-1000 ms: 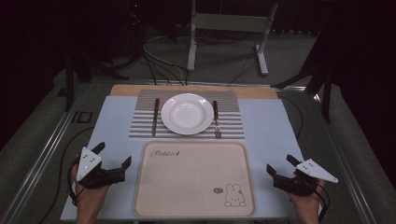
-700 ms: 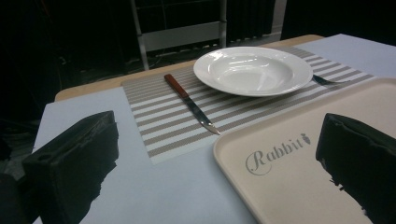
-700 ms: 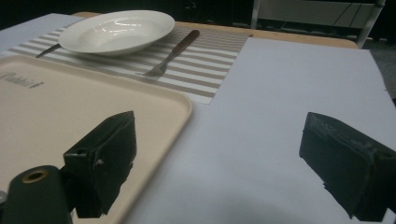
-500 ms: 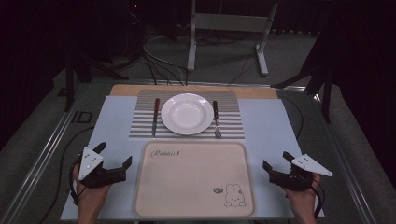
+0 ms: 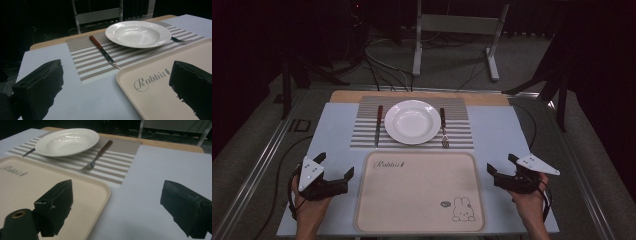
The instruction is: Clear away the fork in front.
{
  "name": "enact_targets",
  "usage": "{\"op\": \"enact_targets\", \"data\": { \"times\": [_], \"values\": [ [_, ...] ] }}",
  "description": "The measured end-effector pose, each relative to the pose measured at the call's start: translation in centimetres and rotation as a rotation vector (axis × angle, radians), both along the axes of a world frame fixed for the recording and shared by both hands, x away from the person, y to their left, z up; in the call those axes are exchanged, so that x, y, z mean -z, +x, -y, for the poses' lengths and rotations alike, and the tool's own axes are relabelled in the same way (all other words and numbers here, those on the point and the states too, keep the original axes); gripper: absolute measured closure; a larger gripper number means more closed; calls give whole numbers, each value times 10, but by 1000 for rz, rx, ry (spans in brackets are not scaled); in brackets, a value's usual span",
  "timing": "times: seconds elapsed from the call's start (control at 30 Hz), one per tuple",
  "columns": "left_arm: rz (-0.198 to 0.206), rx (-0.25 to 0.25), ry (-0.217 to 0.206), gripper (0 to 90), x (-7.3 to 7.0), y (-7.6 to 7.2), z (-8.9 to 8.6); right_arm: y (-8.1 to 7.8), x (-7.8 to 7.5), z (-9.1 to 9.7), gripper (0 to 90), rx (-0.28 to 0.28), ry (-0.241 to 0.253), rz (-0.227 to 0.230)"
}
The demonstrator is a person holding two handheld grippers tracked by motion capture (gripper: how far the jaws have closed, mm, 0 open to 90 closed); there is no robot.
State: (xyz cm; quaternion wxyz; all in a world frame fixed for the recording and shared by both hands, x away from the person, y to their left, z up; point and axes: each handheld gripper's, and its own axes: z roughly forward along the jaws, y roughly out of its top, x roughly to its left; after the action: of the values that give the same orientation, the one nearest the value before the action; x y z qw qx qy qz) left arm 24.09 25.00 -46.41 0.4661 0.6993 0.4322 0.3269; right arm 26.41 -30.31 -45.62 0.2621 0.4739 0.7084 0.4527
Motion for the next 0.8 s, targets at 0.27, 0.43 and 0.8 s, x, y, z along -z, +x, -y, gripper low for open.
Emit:
{"op": "enact_targets", "data": {
  "times": [0.27,0.43,0.8],
  "values": [
    [-2,-1,2,0,1,1,0,14,-11,-11,111,-13,-14,-9],
    [-6,-3,7,0,1,2,0,24,-18,-17,111,-15,-17,-18],
    [-11,-4,10,0,1,3,0,51,-31,-28,111,-2,-11,-55]
  ]
}}
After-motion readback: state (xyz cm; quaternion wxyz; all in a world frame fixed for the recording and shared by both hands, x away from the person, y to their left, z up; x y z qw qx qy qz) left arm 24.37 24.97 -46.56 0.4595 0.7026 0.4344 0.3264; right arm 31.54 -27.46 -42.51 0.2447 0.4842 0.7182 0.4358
